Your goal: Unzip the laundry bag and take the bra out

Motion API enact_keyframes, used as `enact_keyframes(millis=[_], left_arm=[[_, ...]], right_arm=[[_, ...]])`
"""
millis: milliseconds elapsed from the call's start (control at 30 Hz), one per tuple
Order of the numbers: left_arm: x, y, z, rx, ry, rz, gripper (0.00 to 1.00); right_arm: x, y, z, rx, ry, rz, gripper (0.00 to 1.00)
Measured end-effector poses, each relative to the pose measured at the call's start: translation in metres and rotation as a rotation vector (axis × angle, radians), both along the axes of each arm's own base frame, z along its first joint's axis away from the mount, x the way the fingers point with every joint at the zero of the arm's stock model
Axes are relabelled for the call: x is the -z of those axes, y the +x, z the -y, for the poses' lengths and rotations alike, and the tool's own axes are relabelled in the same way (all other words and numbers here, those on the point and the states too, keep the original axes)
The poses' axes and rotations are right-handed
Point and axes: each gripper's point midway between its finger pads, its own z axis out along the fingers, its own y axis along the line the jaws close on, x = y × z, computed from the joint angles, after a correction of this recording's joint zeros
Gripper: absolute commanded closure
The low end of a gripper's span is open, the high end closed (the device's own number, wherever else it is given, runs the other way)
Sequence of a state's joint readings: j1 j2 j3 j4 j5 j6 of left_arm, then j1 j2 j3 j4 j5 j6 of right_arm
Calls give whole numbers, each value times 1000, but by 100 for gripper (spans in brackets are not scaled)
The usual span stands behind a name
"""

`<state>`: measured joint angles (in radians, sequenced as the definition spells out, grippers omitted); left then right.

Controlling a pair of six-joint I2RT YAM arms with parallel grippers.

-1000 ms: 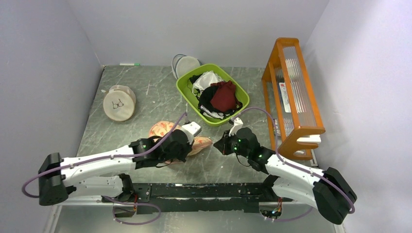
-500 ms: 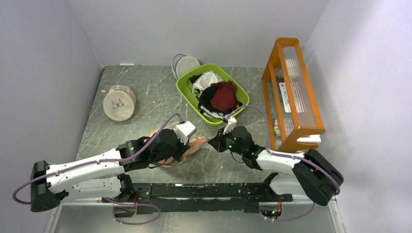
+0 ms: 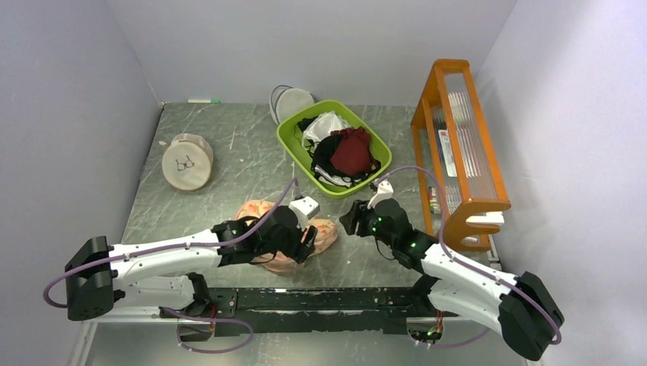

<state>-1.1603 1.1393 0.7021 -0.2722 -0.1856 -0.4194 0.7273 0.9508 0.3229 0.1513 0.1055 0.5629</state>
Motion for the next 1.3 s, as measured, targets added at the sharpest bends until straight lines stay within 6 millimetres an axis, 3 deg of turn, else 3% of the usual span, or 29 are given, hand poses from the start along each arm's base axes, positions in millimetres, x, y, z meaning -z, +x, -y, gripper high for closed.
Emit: enact_keyframes(millis=[133, 267, 467, 533, 667, 933, 1033, 1200, 1300], left_arm=[[-11, 13, -3, -33, -52, -13, 3], [-34, 41, -17, -106, -142, -28, 2], [-75, 64, -31, -170, -252, -5, 1], [-80, 68, -36, -193, -256, -10, 0], [-78, 77, -53, -284, -237, -44, 0], [-63, 107, -114, -539, -229, -109, 1], [-55, 113, -127, -590, -235, -143, 0], [-51, 114, -132, -606, -232, -158, 1], [-49, 112, -135, -599, -212, -155, 1]], right_arm=[[-9, 0, 7, 18, -25, 2, 23], [-14, 3, 1, -26, -68, 3, 18], [-25, 15, -34, -158, -94, -9, 16], [-25, 17, -46, -194, -98, -16, 15], [-19, 12, -64, -265, -110, -31, 13], [3, -3, -94, -372, -151, -82, 3], [12, 11, -103, -349, -180, -104, 2], [18, 47, -121, -274, -223, -98, 0], [19, 66, -118, -214, -230, -85, 0]])
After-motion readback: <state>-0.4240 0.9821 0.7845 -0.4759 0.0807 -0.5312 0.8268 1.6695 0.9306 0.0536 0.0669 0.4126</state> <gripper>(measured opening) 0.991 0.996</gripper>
